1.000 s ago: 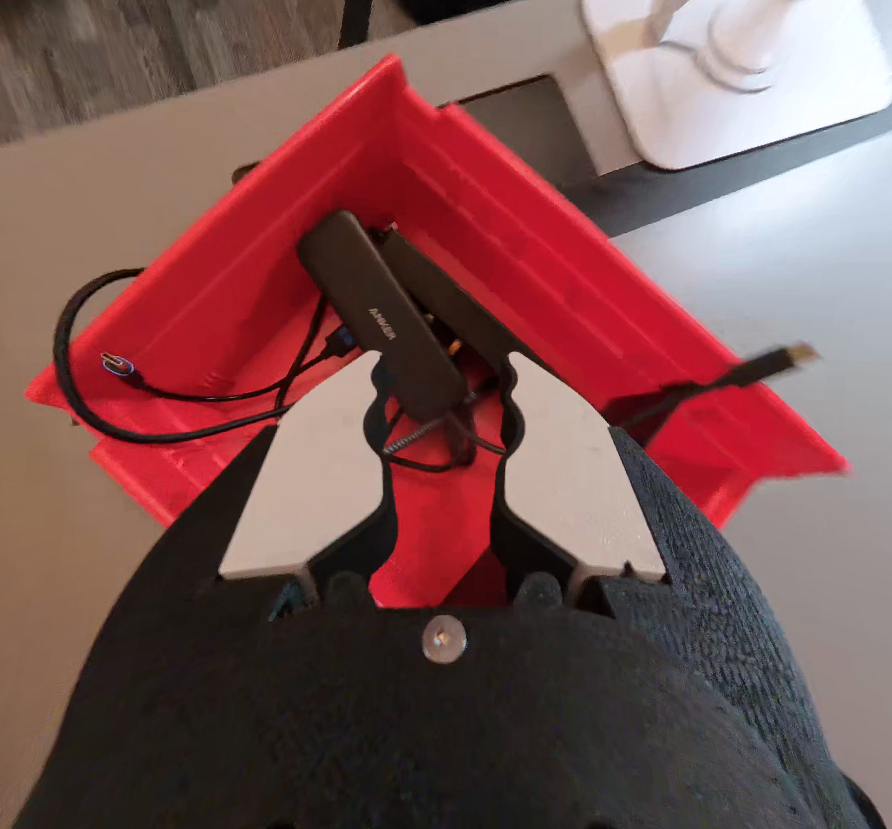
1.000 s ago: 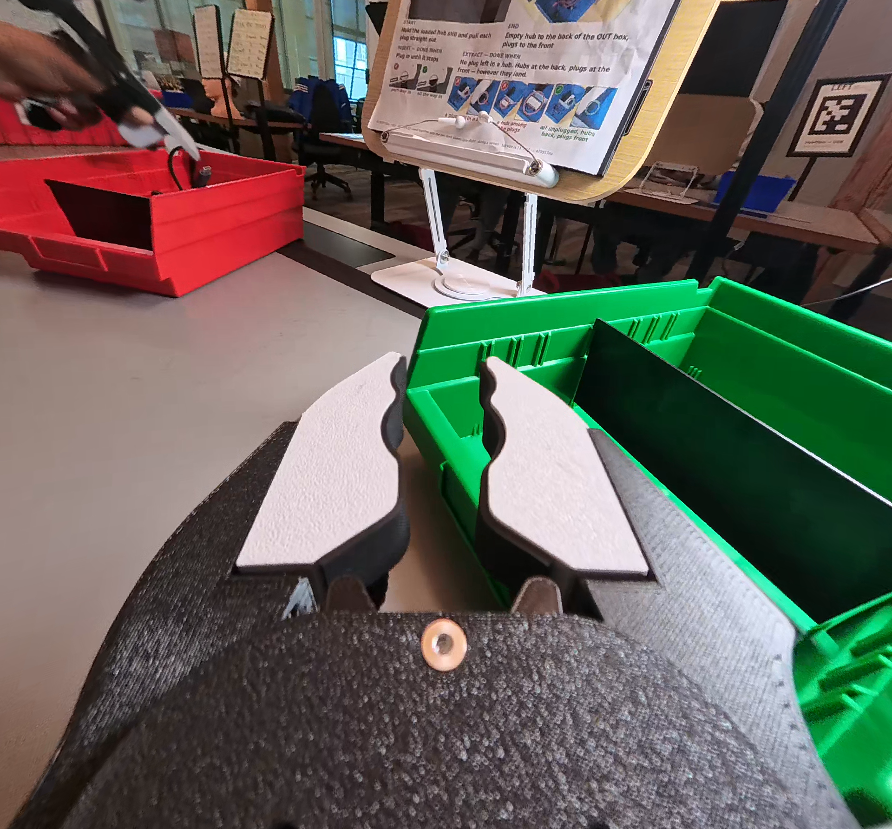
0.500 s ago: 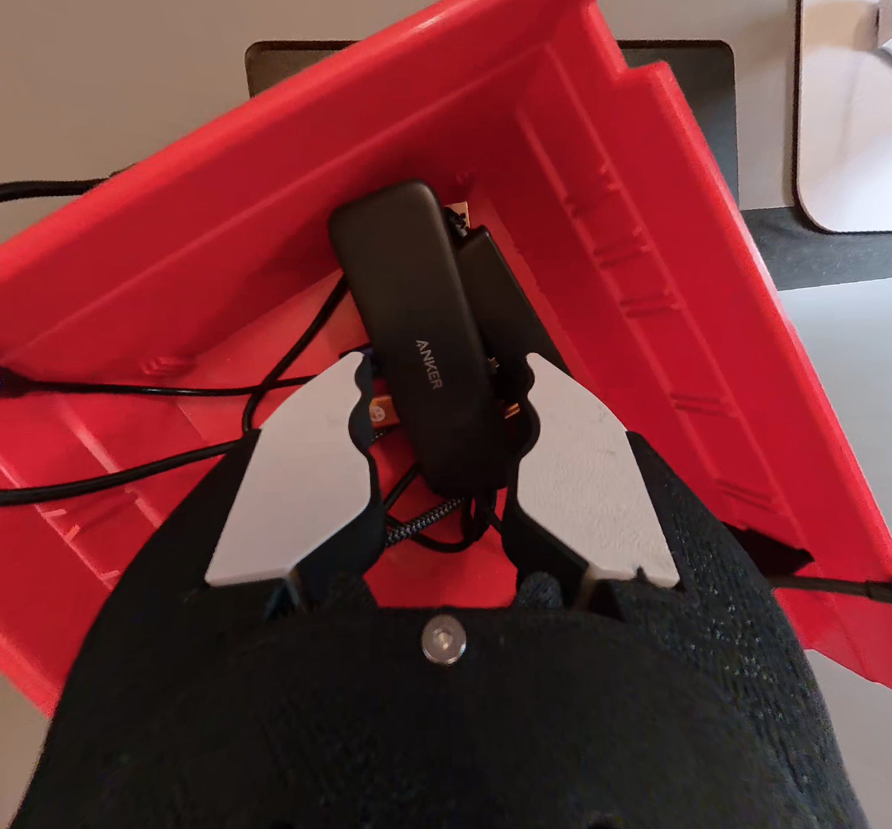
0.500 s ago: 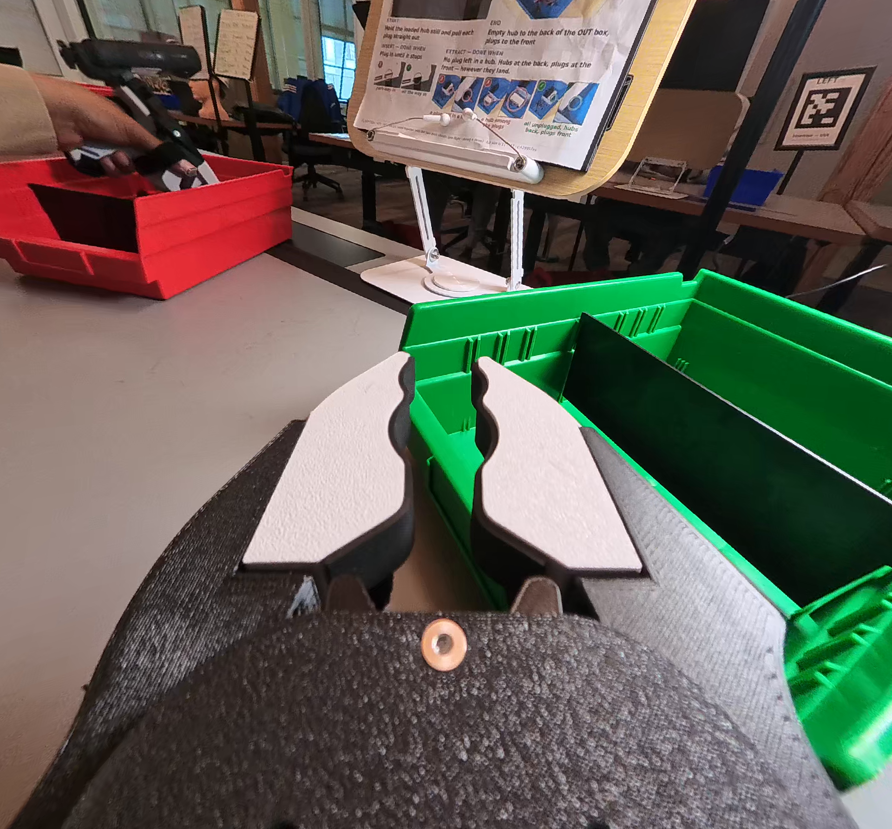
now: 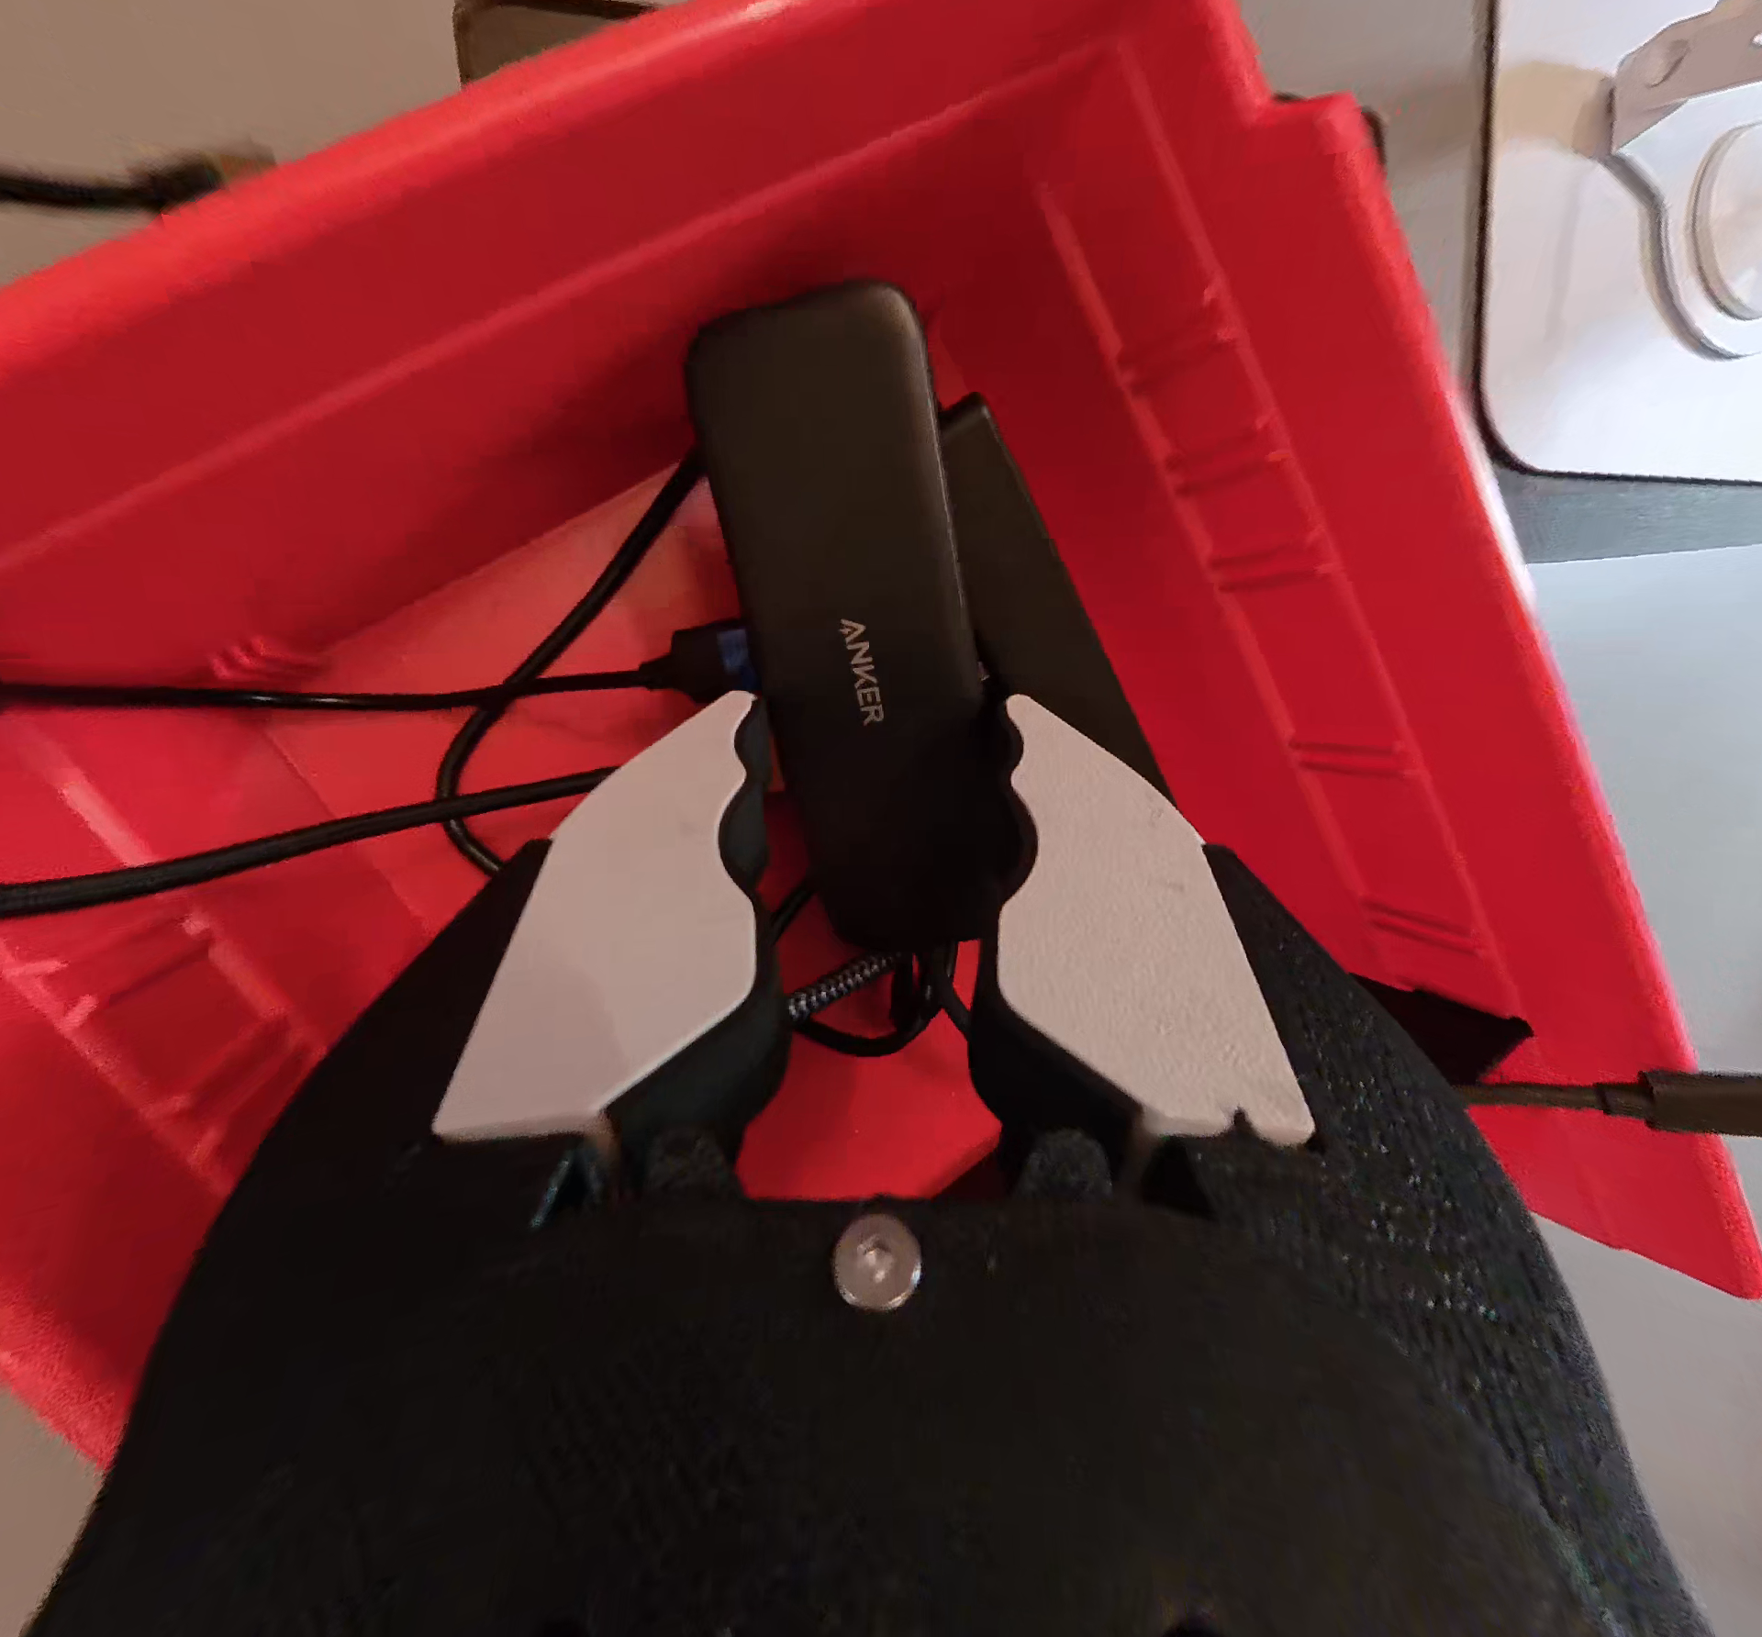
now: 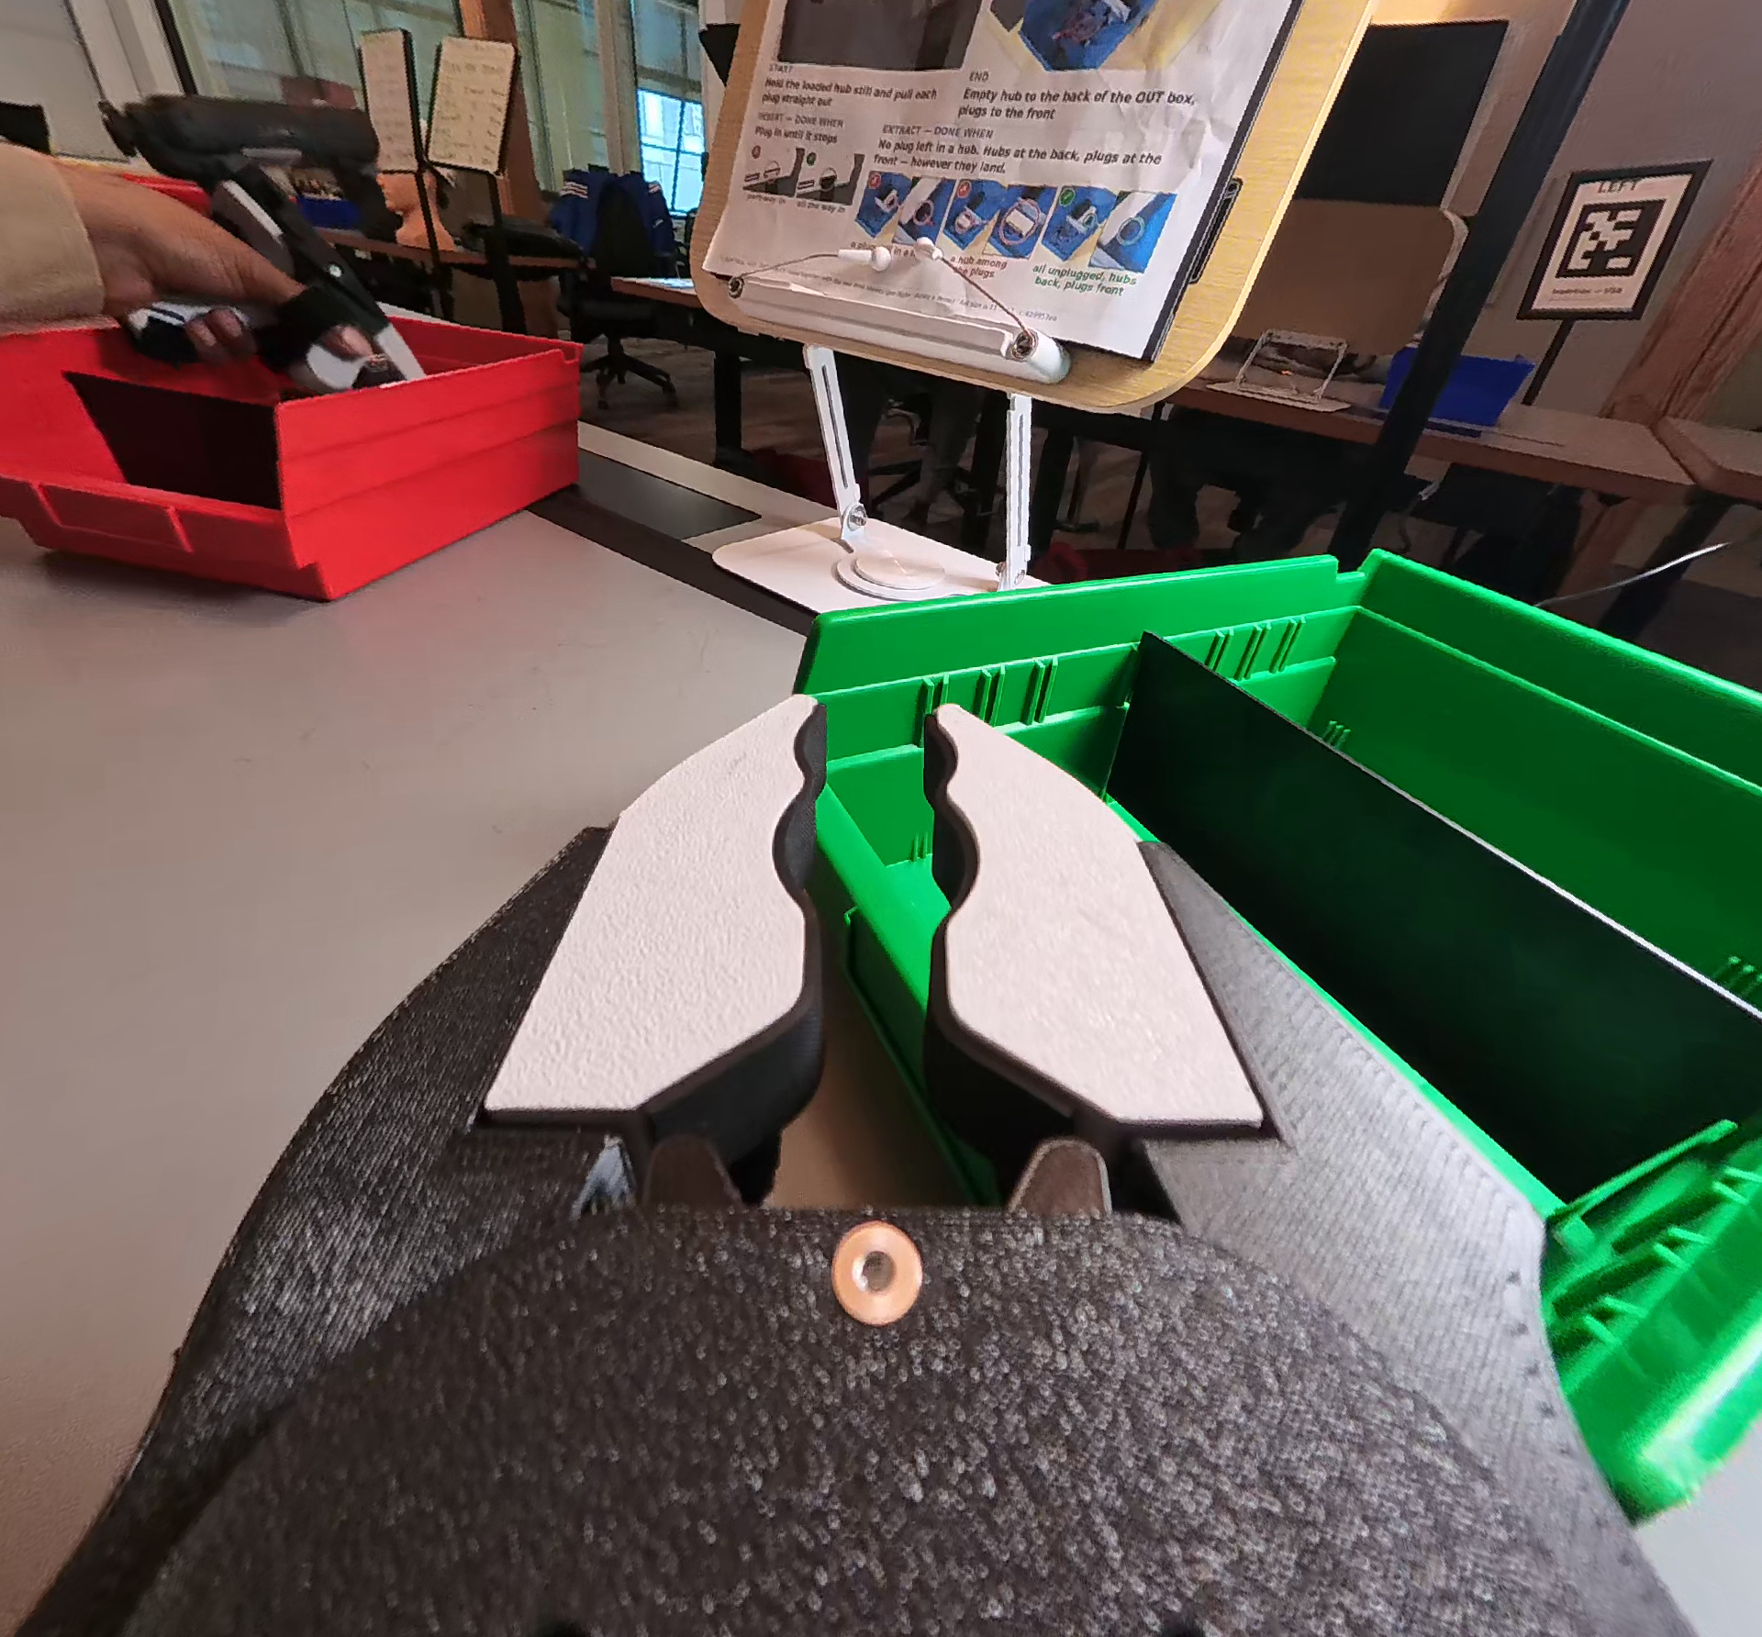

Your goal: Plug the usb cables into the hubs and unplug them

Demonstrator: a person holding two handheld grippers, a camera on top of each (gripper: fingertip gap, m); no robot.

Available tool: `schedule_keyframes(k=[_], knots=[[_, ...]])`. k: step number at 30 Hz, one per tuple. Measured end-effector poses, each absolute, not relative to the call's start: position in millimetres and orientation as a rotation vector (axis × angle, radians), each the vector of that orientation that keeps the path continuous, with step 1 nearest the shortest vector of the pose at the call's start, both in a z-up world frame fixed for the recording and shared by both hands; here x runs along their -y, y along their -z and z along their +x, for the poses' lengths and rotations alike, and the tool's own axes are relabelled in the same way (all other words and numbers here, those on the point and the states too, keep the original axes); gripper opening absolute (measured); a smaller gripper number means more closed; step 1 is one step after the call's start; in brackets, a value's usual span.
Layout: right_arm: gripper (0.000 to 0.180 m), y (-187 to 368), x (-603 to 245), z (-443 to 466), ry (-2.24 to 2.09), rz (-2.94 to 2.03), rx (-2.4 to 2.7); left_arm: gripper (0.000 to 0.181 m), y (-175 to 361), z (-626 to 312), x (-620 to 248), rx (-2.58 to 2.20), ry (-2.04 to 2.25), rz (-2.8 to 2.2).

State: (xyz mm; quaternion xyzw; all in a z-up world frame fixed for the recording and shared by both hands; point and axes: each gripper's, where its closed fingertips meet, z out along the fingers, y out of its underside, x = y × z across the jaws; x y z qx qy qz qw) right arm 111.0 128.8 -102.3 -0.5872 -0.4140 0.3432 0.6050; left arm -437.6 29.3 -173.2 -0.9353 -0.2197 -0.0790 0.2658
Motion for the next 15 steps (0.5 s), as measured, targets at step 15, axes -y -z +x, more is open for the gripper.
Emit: schedule_keyframes(k=[15], knots=[[0.019, 100, -122, 107, -0.798, -1.324, 0.992, 0.043, -55, -365, -4, 0.023, -0.142, -1.987]])
